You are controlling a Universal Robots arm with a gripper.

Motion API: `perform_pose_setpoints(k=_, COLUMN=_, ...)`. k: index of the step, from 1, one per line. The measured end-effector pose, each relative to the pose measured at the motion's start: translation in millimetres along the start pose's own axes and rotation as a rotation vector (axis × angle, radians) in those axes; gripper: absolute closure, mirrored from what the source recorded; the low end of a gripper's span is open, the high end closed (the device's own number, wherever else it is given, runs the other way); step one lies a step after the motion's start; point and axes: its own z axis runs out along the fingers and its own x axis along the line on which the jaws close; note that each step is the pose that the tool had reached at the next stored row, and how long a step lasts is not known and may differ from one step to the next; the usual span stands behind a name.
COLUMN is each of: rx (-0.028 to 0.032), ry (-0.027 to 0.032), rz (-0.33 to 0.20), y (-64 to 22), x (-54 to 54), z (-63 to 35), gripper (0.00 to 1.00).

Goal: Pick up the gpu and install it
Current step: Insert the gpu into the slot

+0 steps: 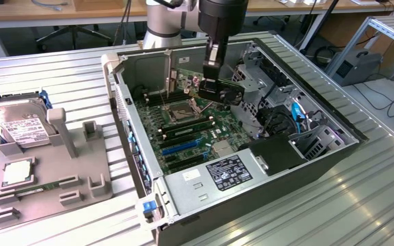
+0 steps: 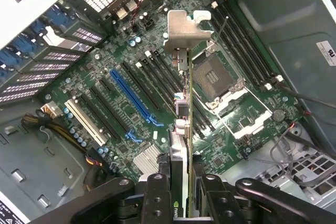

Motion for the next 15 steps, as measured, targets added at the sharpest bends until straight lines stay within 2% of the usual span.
perform_pose_setpoints(k=15, rx=0.001, ry=-0.0036, rz=-0.07, y=0.0, x=0.0, z=0.1, gripper=0.73)
